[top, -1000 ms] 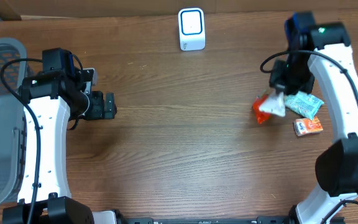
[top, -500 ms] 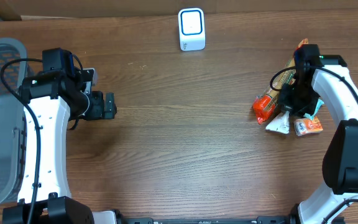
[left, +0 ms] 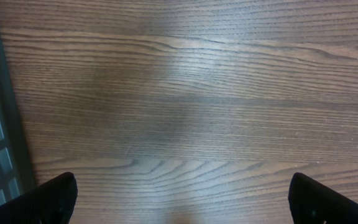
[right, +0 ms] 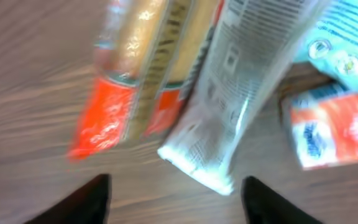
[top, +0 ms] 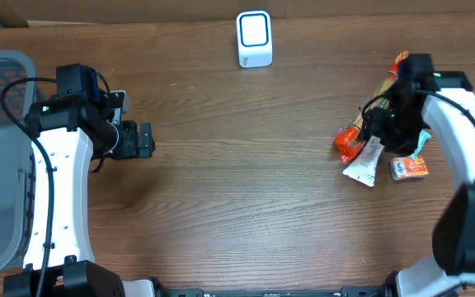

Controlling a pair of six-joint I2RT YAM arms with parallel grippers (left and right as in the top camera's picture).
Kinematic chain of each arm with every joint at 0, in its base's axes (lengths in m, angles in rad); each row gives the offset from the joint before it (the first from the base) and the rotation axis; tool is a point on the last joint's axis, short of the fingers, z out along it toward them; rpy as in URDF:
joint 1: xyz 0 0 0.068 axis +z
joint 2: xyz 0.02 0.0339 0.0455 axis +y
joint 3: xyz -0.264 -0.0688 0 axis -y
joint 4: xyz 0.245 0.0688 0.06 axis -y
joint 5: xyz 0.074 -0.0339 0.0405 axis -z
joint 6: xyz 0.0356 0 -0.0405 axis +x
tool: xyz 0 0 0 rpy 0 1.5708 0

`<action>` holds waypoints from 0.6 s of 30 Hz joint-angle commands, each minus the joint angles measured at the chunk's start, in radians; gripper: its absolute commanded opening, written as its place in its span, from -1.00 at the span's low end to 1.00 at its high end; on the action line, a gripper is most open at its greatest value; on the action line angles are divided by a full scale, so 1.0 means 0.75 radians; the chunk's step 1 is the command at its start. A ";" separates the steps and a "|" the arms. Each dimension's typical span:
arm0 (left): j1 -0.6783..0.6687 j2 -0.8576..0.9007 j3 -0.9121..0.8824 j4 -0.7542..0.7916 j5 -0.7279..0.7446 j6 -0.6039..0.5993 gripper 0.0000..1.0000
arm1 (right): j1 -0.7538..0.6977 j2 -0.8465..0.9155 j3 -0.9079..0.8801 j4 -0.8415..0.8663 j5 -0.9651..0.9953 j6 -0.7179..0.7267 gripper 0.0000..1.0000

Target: Scan the item barcode

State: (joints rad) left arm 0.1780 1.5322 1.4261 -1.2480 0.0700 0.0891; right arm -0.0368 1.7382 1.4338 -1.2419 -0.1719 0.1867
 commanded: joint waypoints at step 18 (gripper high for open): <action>-0.003 0.003 0.002 -0.001 0.001 0.025 0.99 | 0.033 -1.094 0.068 -0.133 -0.196 0.104 1.00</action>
State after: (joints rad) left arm 0.1780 1.5322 1.4261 -1.2484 0.0700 0.0891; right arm -0.0132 0.9710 1.4605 -1.3403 -0.3111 0.2443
